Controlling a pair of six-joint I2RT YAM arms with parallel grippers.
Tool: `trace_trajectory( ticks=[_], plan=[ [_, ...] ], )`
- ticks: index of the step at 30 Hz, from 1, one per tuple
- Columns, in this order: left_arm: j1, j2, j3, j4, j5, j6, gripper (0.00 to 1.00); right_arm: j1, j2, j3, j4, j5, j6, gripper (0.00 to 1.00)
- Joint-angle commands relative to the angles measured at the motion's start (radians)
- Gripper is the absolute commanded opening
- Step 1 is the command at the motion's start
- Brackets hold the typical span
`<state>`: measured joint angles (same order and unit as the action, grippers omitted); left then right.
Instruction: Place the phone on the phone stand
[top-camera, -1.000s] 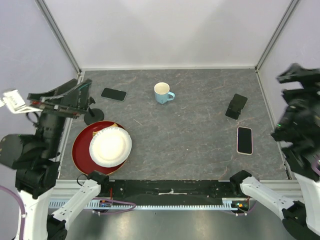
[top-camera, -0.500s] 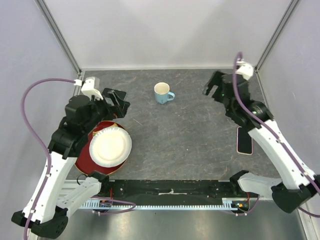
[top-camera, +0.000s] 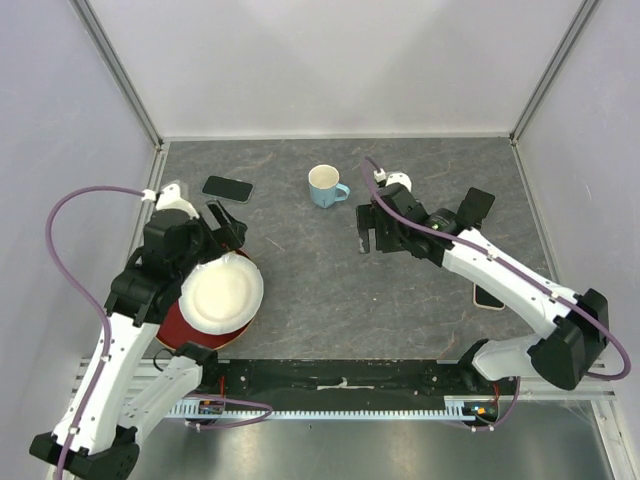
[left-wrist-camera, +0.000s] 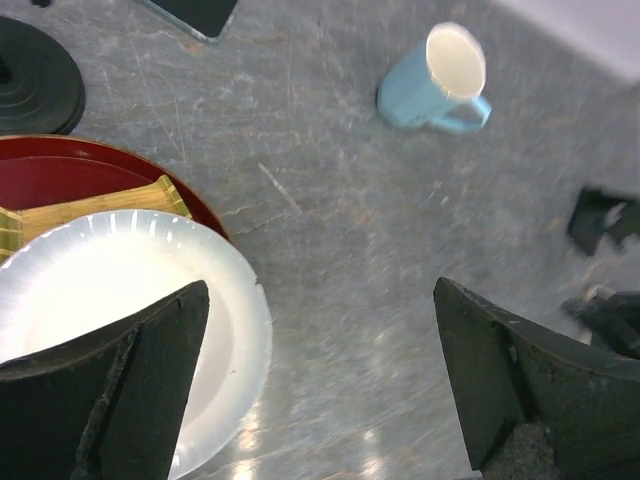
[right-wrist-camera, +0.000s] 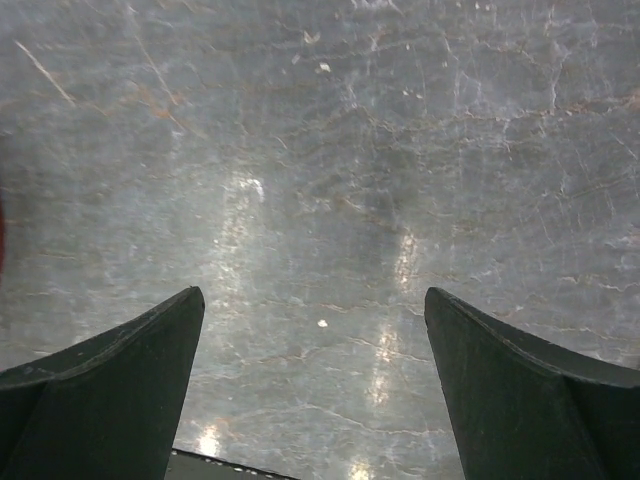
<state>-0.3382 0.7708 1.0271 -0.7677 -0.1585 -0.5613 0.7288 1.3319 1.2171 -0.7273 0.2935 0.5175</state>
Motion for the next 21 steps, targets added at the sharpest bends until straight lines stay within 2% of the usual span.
trace_trajectory(
  ticks=[1, 3, 4, 9, 12, 13, 16, 18, 19, 21],
  plan=[
    [0.041, -0.060, -0.007, 0.068, -0.100, -0.266, 1.00, 0.000, 0.058, 0.035, -0.073, -0.019, -0.066, 0.98],
    [0.060, -0.077, -0.033, 0.068, -0.154, -0.383, 1.00, 0.000, 0.070, 0.058, -0.098, -0.082, -0.103, 0.98],
    [0.068, -0.099, -0.044, 0.074, -0.188, -0.487, 1.00, 0.000, 0.060, 0.052, -0.090, -0.164, -0.108, 0.98],
    [0.093, -0.168, -0.180, 0.206, -0.328, -0.797, 1.00, 0.000, -0.062, -0.052, 0.084, -0.384, -0.113, 0.98],
    [0.100, -0.214, -0.269, 0.361, -0.452, -0.841, 1.00, 0.000, -0.151, -0.083, 0.141, -0.413, -0.099, 0.98],
    [0.103, -0.223, -0.288, 0.381, -0.533, -0.871, 1.00, 0.000, -0.183, -0.091, 0.144, -0.409, -0.099, 0.98],
    [0.134, -0.228, -0.343, 0.428, -0.620, -0.945, 1.00, -0.002, -0.232, -0.100, 0.129, -0.375, -0.111, 0.98],
    [0.201, -0.196, -0.363, 0.475, -0.613, -0.919, 0.99, -0.002, -0.261, -0.105, 0.112, -0.346, -0.117, 0.98],
    [0.268, -0.177, -0.360, 0.449, -0.563, -0.971, 0.99, -0.002, -0.270, -0.106, 0.111, -0.341, -0.119, 0.98],
    [0.333, -0.134, -0.361, 0.455, -0.479, -1.003, 0.99, -0.002, -0.286, -0.110, 0.100, -0.332, -0.122, 0.98]
  ],
)
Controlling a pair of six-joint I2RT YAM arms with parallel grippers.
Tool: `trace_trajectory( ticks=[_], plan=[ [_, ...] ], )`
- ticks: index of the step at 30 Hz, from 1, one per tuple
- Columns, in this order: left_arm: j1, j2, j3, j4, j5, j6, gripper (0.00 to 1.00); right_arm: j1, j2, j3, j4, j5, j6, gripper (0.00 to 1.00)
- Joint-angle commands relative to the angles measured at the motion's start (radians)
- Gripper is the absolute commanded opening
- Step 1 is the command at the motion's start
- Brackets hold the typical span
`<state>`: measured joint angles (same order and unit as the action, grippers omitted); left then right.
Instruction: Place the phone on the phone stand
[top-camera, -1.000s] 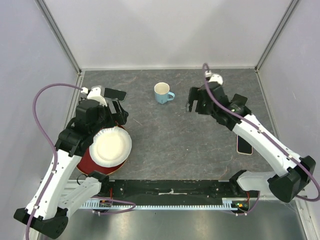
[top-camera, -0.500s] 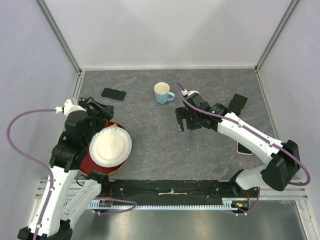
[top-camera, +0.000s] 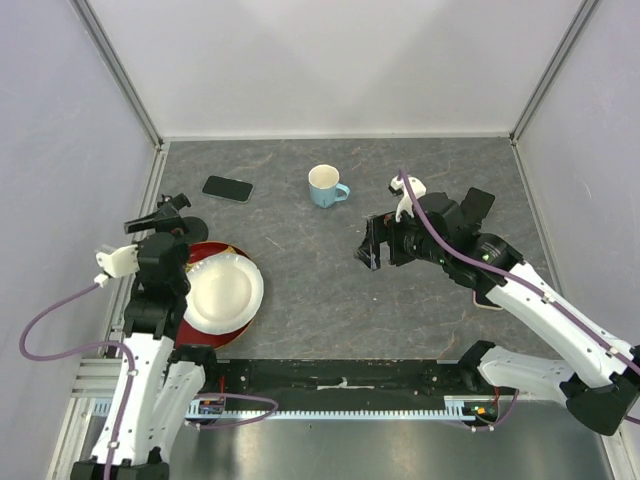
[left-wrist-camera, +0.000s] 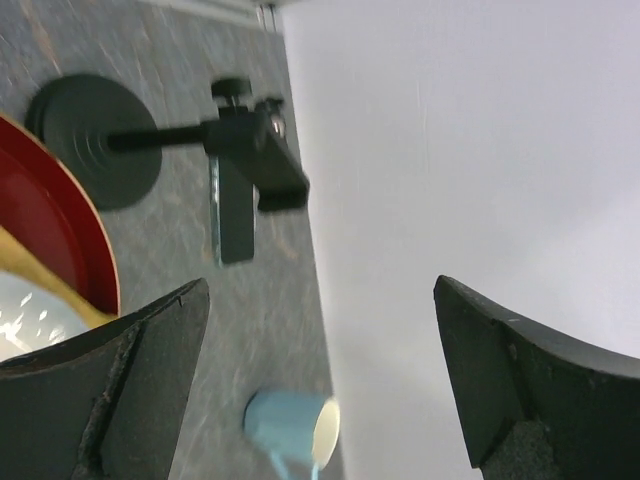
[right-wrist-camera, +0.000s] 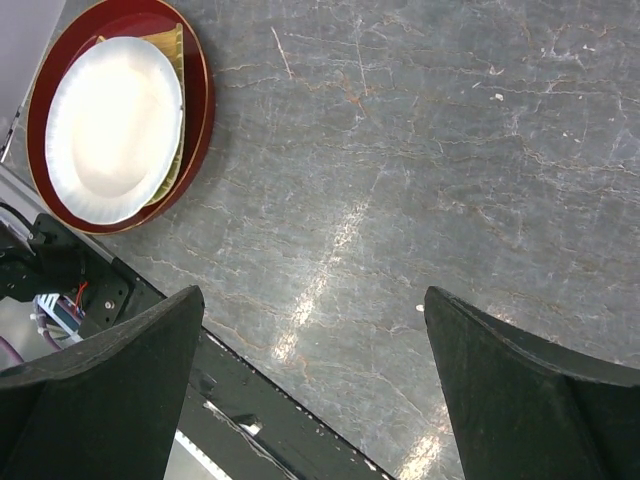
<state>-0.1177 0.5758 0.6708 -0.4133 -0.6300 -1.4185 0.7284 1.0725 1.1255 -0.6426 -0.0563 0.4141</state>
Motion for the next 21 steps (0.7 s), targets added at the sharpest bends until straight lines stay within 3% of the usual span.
trace_trajectory(
  ticks=[1, 5, 16, 21],
  plan=[
    [0.168, 0.100, -0.013, 0.141, 0.060, -0.142, 0.98, -0.001, -0.031, -0.018, 0.014, 0.019, -0.020, 0.98],
    [0.297, 0.179, -0.057, 0.230, 0.185, -0.197, 0.98, -0.001, -0.045, -0.012, -0.008, 0.033, -0.026, 0.98],
    [0.394, 0.392, -0.065, 0.523, 0.288, -0.093, 0.95, -0.001, -0.077, -0.003, -0.038, 0.075, -0.038, 0.98],
    [0.424, 0.487, -0.013, 0.559, 0.308, -0.054, 0.94, -0.001, -0.074, 0.005, -0.043, 0.081, -0.038, 0.98]
  ],
)
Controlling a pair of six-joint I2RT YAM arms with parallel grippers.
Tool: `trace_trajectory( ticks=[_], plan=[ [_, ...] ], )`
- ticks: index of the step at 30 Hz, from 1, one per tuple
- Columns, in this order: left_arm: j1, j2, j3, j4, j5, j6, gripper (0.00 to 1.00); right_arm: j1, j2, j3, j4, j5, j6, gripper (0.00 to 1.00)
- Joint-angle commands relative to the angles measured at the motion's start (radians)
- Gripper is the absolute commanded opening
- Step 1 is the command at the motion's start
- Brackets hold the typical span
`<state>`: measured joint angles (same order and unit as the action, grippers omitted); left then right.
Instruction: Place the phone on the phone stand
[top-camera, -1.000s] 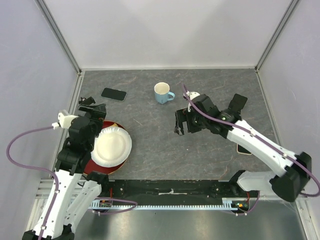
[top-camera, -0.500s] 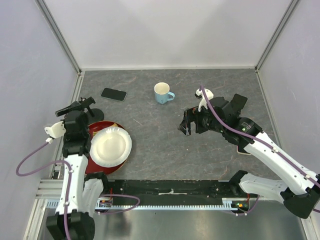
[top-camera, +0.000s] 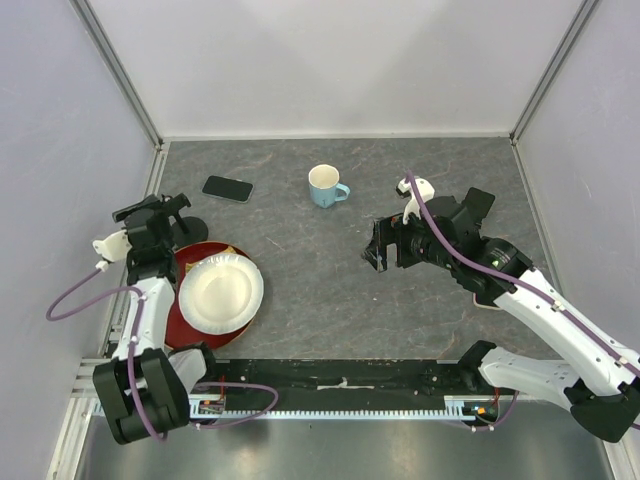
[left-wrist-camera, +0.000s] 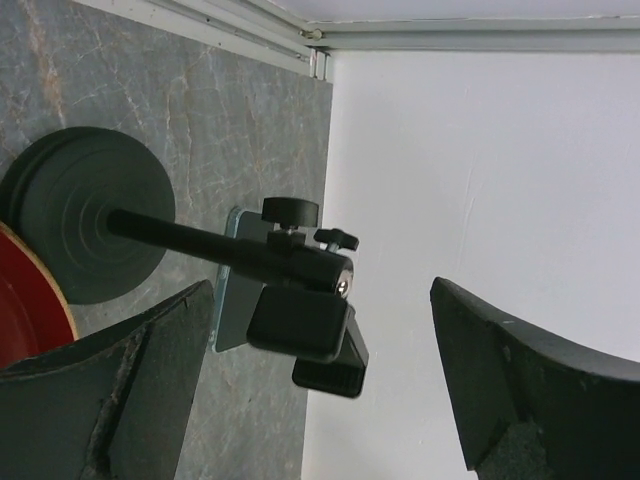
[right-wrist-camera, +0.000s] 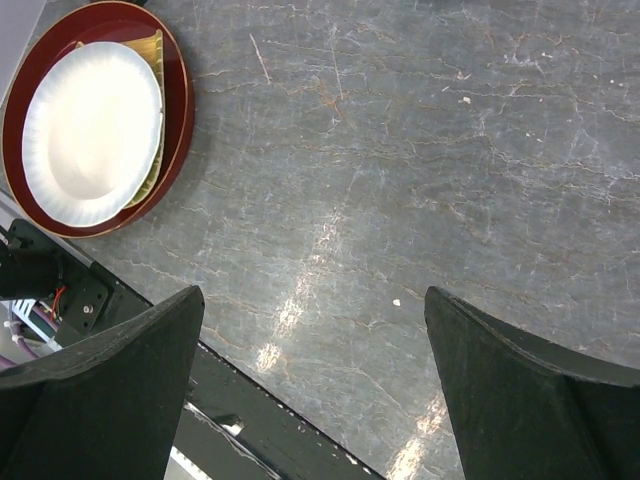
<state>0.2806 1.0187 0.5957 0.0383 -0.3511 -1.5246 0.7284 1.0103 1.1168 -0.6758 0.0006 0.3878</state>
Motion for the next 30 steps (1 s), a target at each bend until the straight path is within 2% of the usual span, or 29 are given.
trace_trajectory(
  ticks=[1, 6, 12, 18, 21, 24, 25, 27, 28, 30],
  plan=[
    [0.028, 0.056, 0.062, 0.120, 0.034, 0.057, 0.94, 0.000, -0.010, 0.015, -0.010, 0.025, -0.012, 0.98],
    [0.038, 0.118, 0.076, 0.150, 0.058, 0.057, 0.90, -0.001, -0.006, 0.020, -0.011, 0.030, -0.006, 0.98],
    [0.045, 0.190, 0.082, 0.213, 0.123, 0.060, 0.81, -0.001, -0.003, 0.021, -0.013, 0.032, 0.000, 0.98],
    [0.052, 0.207, 0.093, 0.236, 0.110, 0.109, 0.72, -0.001, -0.004, 0.029, -0.015, 0.035, 0.010, 0.98],
    [0.060, 0.219, 0.102, 0.242, 0.123, 0.136, 0.64, -0.001, -0.003, 0.031, -0.018, 0.036, 0.011, 0.98],
    [0.069, 0.224, 0.098, 0.271, 0.138, 0.153, 0.51, -0.001, 0.004, 0.038, -0.019, 0.036, 0.014, 0.98],
    [0.071, 0.222, 0.095, 0.279, 0.144, 0.159, 0.42, -0.001, 0.004, 0.041, -0.019, 0.033, 0.017, 0.98],
    [0.077, 0.225, 0.090, 0.298, 0.162, 0.162, 0.34, -0.001, 0.005, 0.043, -0.019, 0.033, 0.019, 0.98],
    [0.078, 0.227, 0.090, 0.302, 0.169, 0.161, 0.25, -0.001, 0.005, 0.044, -0.019, 0.033, 0.020, 0.98],
    [0.084, 0.228, 0.092, 0.319, 0.195, 0.161, 0.17, -0.001, 0.005, 0.046, -0.019, 0.035, 0.023, 0.98]
  ],
)
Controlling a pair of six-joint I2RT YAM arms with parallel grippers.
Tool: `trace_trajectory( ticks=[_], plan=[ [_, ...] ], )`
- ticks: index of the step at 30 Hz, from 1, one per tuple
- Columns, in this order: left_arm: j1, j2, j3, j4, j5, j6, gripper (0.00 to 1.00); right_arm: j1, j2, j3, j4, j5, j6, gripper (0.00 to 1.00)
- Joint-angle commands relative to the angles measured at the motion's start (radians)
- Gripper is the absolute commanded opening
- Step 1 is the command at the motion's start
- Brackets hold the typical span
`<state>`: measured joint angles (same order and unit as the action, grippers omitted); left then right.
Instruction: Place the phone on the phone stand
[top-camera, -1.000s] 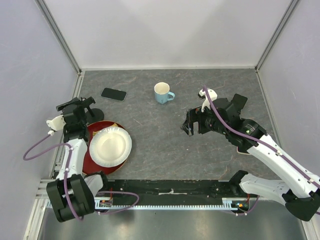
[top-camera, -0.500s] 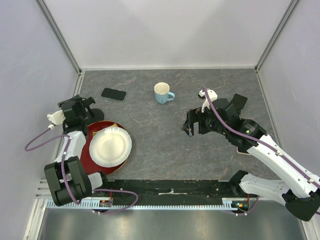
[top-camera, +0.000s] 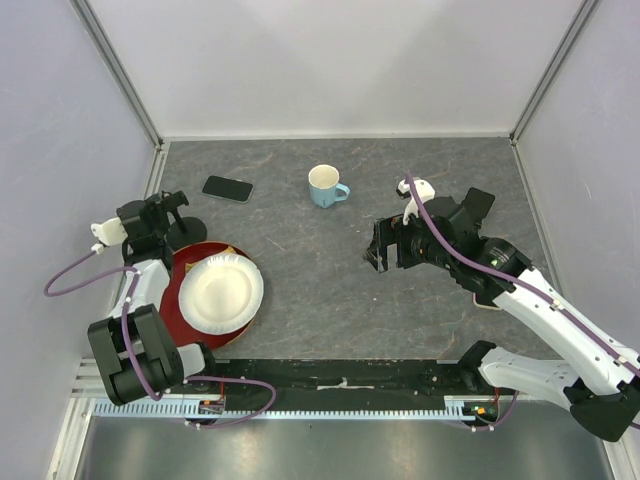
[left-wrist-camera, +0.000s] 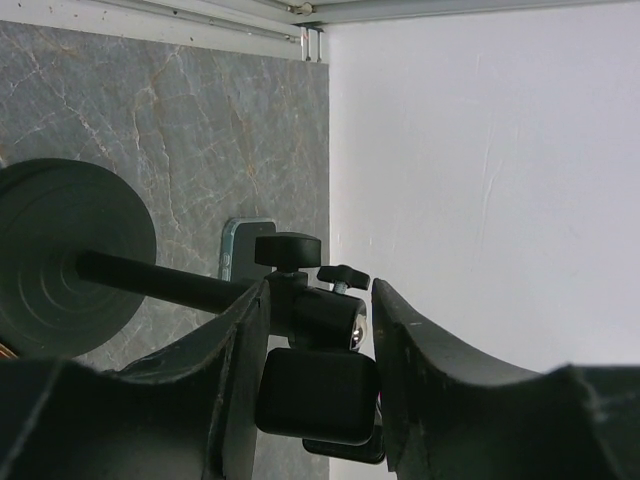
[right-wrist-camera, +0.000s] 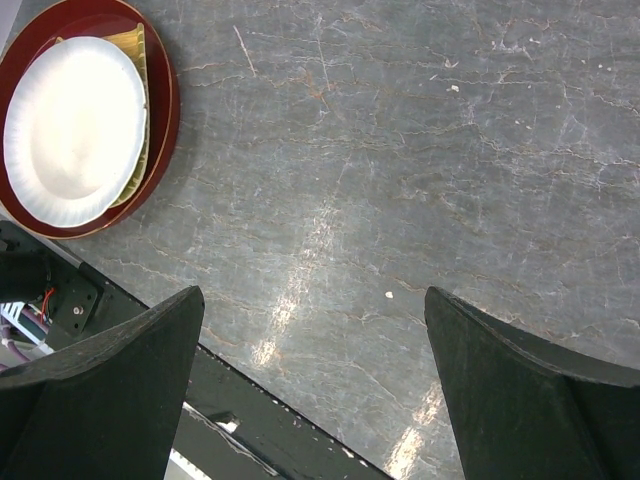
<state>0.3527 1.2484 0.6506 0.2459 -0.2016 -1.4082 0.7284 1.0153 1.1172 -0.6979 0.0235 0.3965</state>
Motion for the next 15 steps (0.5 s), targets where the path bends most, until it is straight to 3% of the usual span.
trace_trajectory(
  ticks=[1, 4, 8, 15],
  plan=[
    [0.012, -0.003, 0.038, 0.115, 0.053, 0.046, 0.11, -0.001, 0.000, 0.046, 0.005, 0.012, 0.015, 0.98],
    [0.015, -0.004, 0.047, 0.130, 0.097, 0.041, 0.02, -0.003, 0.000, 0.041, 0.003, 0.012, 0.019, 0.98],
    [0.015, -0.010, 0.058, 0.190, 0.168, -0.001, 0.02, 0.000, 0.005, 0.033, 0.009, 0.012, 0.022, 0.98],
    [0.012, 0.020, 0.090, 0.453, 0.392, -0.092, 0.02, -0.001, 0.014, 0.007, 0.037, 0.001, 0.041, 0.98]
  ],
)
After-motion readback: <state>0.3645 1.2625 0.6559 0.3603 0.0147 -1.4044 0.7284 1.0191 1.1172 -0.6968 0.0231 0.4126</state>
